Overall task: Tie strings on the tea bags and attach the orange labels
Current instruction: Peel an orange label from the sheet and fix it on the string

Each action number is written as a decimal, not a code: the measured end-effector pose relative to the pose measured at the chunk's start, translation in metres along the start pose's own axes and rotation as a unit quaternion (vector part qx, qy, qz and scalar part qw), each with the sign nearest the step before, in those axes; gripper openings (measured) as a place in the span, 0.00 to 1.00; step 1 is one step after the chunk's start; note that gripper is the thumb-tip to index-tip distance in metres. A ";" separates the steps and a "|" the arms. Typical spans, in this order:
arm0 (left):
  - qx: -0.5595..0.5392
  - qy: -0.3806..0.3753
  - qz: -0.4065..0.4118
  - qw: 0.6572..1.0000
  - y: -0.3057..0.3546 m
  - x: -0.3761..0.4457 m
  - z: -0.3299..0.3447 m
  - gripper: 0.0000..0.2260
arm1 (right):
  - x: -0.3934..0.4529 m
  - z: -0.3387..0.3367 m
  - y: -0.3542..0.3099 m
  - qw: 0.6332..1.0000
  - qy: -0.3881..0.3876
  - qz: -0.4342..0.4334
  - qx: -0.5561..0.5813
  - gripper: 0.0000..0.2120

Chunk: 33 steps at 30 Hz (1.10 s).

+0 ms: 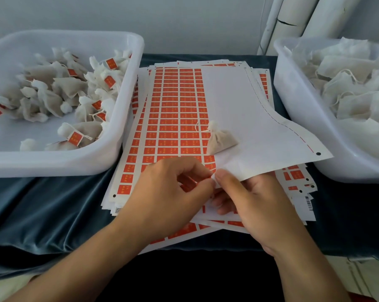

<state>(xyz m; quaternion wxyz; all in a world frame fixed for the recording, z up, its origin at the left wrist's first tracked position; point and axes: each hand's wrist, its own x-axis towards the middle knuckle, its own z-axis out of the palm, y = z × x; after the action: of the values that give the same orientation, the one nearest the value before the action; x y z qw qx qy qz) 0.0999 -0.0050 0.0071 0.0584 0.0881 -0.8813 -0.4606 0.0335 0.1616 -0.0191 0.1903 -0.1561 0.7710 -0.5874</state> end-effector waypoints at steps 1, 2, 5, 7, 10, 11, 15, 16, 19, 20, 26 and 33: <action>0.003 0.003 -0.002 1.000 0.000 0.000 0.001 0.04 | 0.000 -0.001 0.000 1.000 -0.001 0.001 -0.001 0.11; 0.008 0.005 -0.001 1.000 0.000 0.000 0.001 0.04 | 0.000 -0.001 0.000 1.000 -0.003 0.002 -0.001 0.10; 0.053 0.027 0.035 0.998 -0.001 -0.003 0.001 0.03 | 0.000 -0.001 -0.001 1.000 -0.008 0.000 -0.003 0.08; 0.087 0.036 0.064 0.994 -0.001 -0.005 0.000 0.06 | -0.001 -0.001 -0.002 1.000 -0.006 0.000 -0.001 0.08; 0.114 0.059 0.095 0.987 -0.002 -0.007 0.000 0.11 | -0.001 -0.001 -0.002 1.000 -0.010 0.002 -0.012 0.08; 0.129 0.064 0.106 0.984 -0.002 -0.008 0.000 0.12 | -0.001 -0.001 -0.003 1.000 -0.012 0.001 -0.017 0.09; 0.145 0.059 0.117 0.981 0.000 -0.007 0.002 0.11 | -0.001 -0.002 -0.004 0.999 -0.016 0.001 -0.037 0.11; 0.134 0.053 0.112 0.983 -0.001 -0.006 0.002 0.10 | -0.001 -0.002 -0.004 0.999 -0.017 0.003 -0.041 0.11; 0.108 0.035 0.093 0.989 0.000 -0.005 0.000 0.07 | -0.002 -0.004 -0.003 0.999 -0.022 0.006 -0.049 0.13; 0.104 0.033 0.088 0.990 0.000 -0.005 0.000 0.07 | -0.002 -0.004 -0.004 0.998 -0.022 0.007 -0.052 0.13; 0.079 0.019 0.059 0.995 -0.001 -0.004 0.000 0.05 | -0.002 -0.005 -0.005 0.998 -0.021 0.008 -0.053 0.12; 0.007 -0.027 -0.005 1.000 -0.004 0.002 -0.007 0.05 | -0.003 -0.007 -0.007 0.998 -0.023 0.016 -0.053 0.09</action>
<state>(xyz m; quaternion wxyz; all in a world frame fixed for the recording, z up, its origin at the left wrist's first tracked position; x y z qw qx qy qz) 0.1001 -0.0132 0.0074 0.0315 0.0808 -0.8851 -0.4572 0.0326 0.1670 -0.0104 0.2087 -0.1666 0.7992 -0.5384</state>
